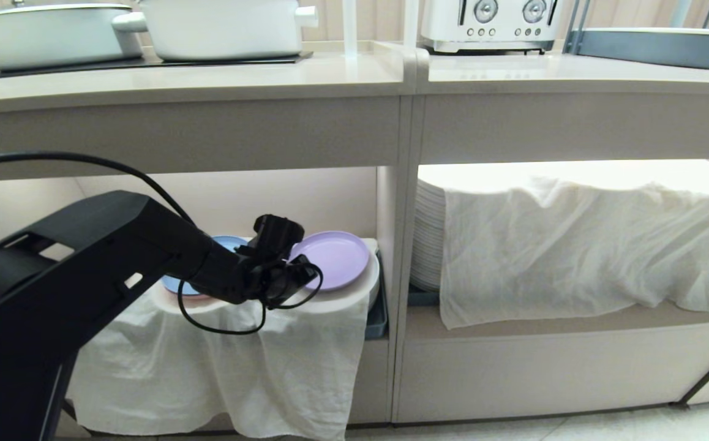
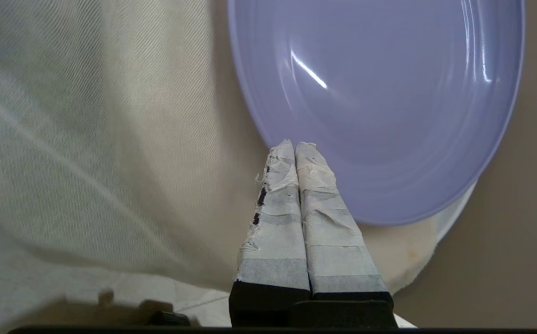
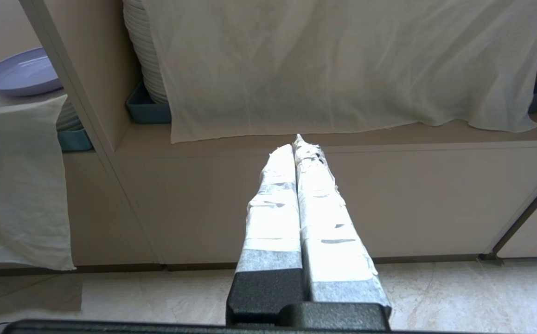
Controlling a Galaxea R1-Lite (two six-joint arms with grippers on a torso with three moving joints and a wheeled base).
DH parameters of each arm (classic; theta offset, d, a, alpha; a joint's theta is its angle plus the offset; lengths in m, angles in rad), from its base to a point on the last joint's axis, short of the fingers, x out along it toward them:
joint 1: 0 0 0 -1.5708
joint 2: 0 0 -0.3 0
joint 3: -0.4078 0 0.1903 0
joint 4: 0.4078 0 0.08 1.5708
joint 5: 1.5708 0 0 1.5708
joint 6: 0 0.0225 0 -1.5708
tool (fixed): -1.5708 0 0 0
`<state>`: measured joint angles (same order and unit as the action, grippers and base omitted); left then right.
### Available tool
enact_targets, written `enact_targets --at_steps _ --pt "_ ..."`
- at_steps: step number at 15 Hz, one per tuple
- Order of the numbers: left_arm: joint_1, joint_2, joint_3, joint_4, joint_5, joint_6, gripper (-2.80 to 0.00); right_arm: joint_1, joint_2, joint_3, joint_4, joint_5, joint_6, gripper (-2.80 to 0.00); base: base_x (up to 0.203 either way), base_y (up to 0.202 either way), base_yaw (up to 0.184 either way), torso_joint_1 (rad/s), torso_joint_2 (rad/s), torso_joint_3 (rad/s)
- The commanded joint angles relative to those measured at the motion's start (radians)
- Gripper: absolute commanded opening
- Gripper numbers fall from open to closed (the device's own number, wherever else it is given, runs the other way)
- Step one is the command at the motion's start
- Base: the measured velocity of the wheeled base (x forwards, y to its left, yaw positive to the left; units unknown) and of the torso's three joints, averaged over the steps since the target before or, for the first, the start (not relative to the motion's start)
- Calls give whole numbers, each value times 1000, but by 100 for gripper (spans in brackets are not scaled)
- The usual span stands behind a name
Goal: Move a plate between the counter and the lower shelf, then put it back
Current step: Pick up the plate in the cupboard
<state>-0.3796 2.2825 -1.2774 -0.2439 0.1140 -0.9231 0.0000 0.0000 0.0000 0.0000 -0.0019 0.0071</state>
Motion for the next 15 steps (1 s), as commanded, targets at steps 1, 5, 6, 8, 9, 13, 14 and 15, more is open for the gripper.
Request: enact_targets --at_steps 1,5,6,8,9,13,14,15 --pt "-10 -41 29 -3 1 -33 -280 0 0 0 0 0 0 -280 0 0 0 0 0 0" --pt "-19 -95 80 -4 1 -89 -280 0 0 0 0 0 1 -280 0 0 0 0 0 0" --pt "-19 -107 91 -5 1 -98 -280 0 0 0 0 0 0 -280 0 0 0 0 0 0" --pt "-20 -132 125 -5 0 -107 -280 0 0 0 0 0 1 -280 0 0 0 0 0 0" --pt "-20 -144 148 -7 0 -109 -280 0 0 0 0 0 0 -280 0 0 0 0 0 0" --pt "-19 -173 228 -14 0 -111 -280 0 0 0 0 0 -1 -280 0 0 0 0 0 0" --pt "-18 -173 237 -14 1 -109 -280 0 0 0 0 0 0 -280 0 0 0 0 0 0" --pt "-17 -171 237 -14 8 -109 -280 0 0 0 0 0 1 -280 0 0 0 0 0 0"
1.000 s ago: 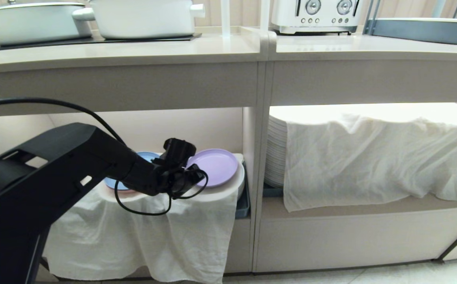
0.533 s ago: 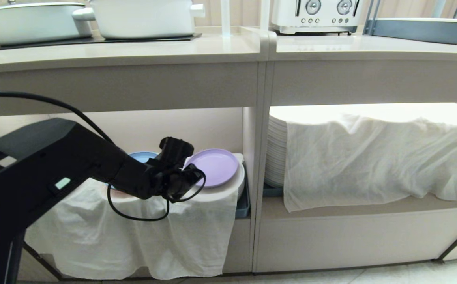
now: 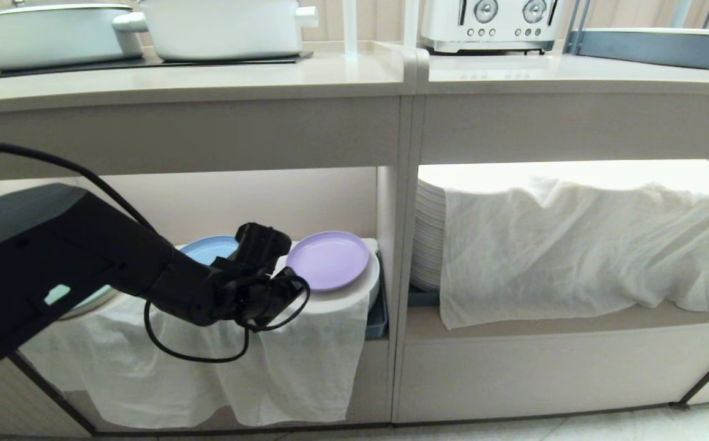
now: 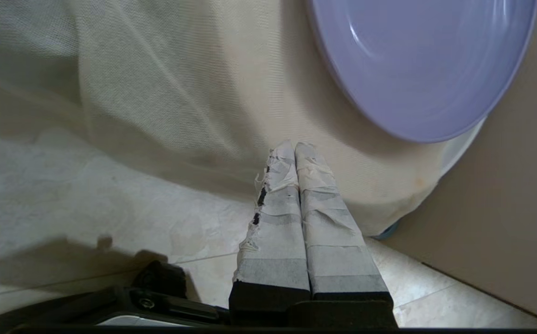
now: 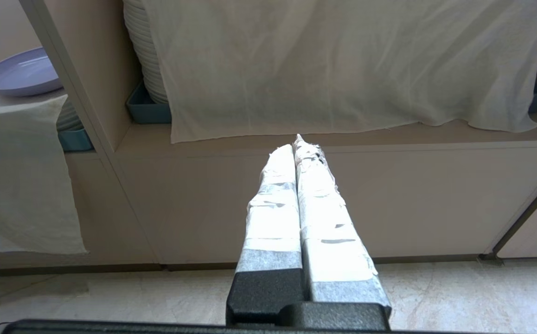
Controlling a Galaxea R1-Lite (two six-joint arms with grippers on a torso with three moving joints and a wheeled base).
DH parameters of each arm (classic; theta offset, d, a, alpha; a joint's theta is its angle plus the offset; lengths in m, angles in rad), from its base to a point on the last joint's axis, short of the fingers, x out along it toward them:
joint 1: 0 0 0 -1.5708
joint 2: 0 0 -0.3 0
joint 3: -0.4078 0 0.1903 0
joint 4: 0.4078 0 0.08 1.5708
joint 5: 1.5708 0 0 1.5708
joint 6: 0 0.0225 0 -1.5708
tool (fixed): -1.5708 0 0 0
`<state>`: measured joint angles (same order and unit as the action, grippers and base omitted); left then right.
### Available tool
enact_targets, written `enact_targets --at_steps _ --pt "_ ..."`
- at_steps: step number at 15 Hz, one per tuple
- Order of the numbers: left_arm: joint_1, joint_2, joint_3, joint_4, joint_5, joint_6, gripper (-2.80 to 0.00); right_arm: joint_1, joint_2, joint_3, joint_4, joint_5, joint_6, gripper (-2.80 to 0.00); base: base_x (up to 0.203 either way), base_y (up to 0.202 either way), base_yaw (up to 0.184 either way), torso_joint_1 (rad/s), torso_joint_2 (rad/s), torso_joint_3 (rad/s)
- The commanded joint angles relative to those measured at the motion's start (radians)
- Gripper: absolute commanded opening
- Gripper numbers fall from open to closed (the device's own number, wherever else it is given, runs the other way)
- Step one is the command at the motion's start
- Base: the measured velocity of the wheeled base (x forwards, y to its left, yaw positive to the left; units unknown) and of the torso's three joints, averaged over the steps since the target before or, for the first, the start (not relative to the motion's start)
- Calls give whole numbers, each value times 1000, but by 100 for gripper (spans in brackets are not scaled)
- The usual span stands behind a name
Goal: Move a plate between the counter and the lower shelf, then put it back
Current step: Pick up the plate in the cupboard
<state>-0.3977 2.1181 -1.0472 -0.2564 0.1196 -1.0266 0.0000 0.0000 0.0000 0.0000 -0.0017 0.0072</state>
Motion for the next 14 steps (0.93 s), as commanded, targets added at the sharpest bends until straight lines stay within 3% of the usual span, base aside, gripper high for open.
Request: enact_targets --at_steps 1,5,14 --pt "0 -4 5 -5 8 -6 -280 0 0 0 0 0 -1 -280 0 0 0 0 0 0" --pt "3 39 -21 -69 15 -2 -280 0 0 0 0 0 0 -280 0 0 0 0 0 0" --pt "10 114 -134 -67 17 0 -280 0 0 0 0 0 -1 -280 0 0 0 0 0 0"
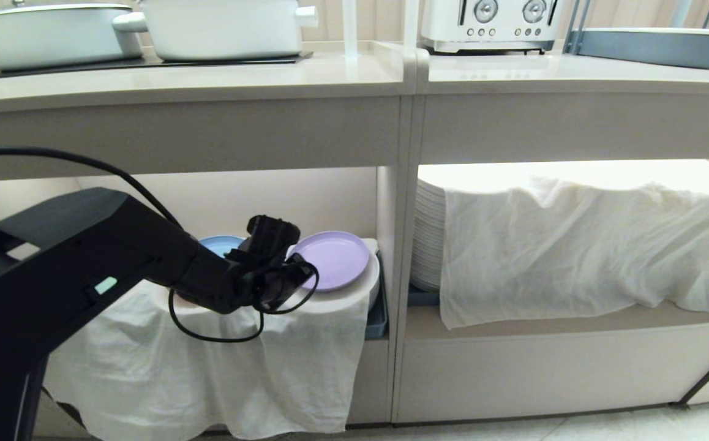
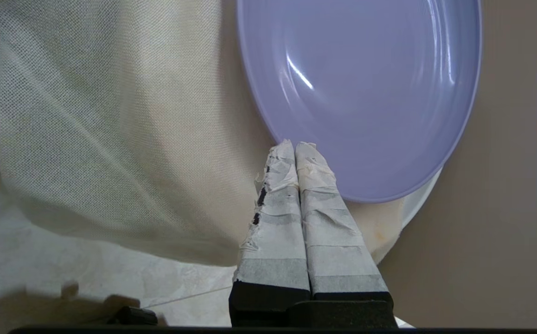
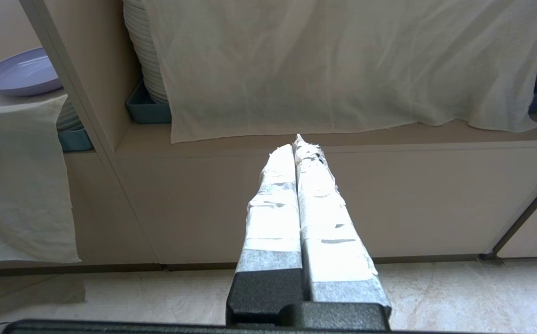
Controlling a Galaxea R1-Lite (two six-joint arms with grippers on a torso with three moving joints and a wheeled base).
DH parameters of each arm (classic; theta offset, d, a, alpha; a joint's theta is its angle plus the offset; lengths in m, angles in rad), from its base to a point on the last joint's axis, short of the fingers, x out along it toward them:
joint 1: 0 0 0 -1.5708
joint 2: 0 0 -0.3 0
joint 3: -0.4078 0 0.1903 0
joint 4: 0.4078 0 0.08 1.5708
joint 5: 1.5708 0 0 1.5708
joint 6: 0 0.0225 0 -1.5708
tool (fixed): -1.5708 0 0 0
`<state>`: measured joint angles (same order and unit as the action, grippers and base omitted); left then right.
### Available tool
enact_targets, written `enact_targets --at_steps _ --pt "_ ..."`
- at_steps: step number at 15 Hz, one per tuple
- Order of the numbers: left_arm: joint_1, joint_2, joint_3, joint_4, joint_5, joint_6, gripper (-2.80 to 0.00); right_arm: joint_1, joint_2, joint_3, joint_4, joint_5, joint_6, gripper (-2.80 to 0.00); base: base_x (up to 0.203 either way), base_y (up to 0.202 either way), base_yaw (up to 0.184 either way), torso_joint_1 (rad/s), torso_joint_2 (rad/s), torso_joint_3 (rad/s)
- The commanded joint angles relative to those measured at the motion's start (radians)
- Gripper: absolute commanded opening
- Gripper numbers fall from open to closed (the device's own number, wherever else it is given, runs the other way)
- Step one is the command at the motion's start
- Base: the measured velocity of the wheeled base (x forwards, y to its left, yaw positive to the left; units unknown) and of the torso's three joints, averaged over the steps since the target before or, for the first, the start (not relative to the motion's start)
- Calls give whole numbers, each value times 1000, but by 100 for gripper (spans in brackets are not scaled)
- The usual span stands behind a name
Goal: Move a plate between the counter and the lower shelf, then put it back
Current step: Pick up the plate in the cupboard
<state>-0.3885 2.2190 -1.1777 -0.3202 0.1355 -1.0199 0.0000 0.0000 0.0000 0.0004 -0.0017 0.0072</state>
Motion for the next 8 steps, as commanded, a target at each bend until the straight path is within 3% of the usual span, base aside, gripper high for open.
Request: enact_targets --at_steps 1,4,5,8 --pt "0 14 -2 -2 -1 -6 -280 0 0 0 0 0 1 -280 0 0 0 0 0 0" --pt "0 18 -4 -3 -1 -6 -280 0 0 0 0 0 -1 -280 0 0 0 0 0 0" --pt "0 18 -4 -3 -1 -6 0 0 0 0 0 0 0 -280 0 0 0 0 0 0" --pt "0 20 -5 -5 0 -5 0 0 0 0 0 0 1 -280 0 0 0 0 0 0"
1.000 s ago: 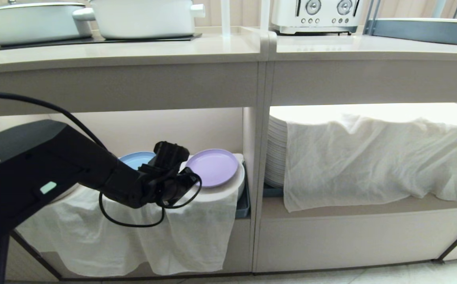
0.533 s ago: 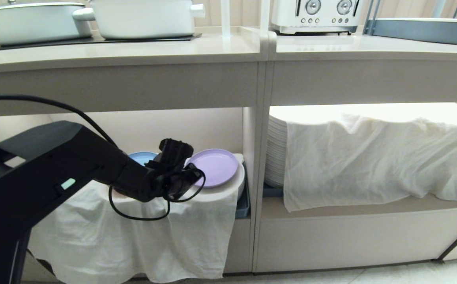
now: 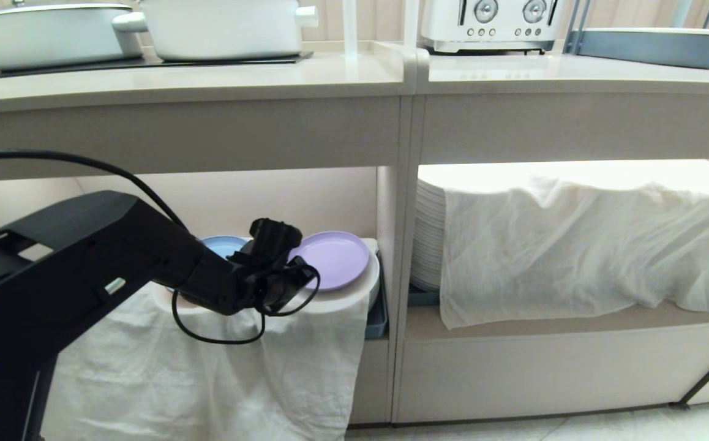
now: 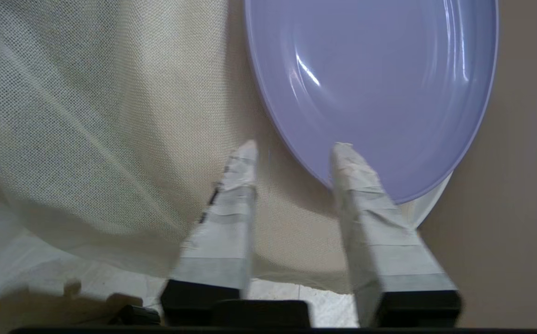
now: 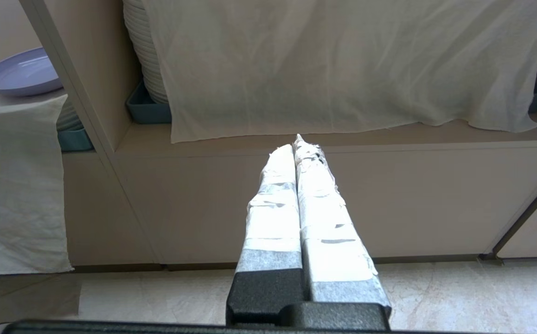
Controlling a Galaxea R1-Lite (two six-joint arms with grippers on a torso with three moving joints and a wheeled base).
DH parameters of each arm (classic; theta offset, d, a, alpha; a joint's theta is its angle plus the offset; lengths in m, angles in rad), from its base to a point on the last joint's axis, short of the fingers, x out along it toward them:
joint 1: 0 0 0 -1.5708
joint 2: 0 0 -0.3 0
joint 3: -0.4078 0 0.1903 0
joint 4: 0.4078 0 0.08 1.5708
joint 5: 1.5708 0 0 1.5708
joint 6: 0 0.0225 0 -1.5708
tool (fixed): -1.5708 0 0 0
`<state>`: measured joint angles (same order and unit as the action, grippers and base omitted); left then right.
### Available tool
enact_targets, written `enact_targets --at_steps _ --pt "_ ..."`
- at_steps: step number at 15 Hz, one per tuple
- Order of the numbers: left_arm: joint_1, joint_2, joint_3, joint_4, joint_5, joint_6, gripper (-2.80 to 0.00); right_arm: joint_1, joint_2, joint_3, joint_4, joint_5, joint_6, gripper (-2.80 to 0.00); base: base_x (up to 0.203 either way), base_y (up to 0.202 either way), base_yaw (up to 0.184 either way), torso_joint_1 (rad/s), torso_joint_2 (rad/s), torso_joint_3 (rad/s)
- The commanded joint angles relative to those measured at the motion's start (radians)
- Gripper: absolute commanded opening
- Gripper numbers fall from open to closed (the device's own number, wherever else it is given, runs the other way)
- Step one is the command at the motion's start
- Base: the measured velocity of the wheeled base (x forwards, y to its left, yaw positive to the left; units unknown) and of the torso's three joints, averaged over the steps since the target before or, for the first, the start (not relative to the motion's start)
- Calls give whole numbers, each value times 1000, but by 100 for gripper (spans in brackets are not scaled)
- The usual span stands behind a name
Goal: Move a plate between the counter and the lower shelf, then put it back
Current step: Pick up the plate in the cupboard
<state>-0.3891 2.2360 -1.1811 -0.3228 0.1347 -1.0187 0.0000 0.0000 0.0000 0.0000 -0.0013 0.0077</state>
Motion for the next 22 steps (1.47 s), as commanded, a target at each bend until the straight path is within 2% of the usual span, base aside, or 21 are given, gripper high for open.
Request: enact_targets --at_steps 1,17,20,22 --pt "0 6 -10 -3 2 -5 0 0 0 0 0 0 -1 -280 0 0 0 0 0 0" --pt "5 137 -188 4 10 7 0 0 0 0 0 0 0 -280 0 0 0 0 0 0" --pt "3 154 -192 3 34 64 0 0 0 0 0 0 0 -280 0 0 0 0 0 0" --pt "1 162 -193 4 45 71 0 0 0 0 0 0 0 -280 0 0 0 0 0 0"
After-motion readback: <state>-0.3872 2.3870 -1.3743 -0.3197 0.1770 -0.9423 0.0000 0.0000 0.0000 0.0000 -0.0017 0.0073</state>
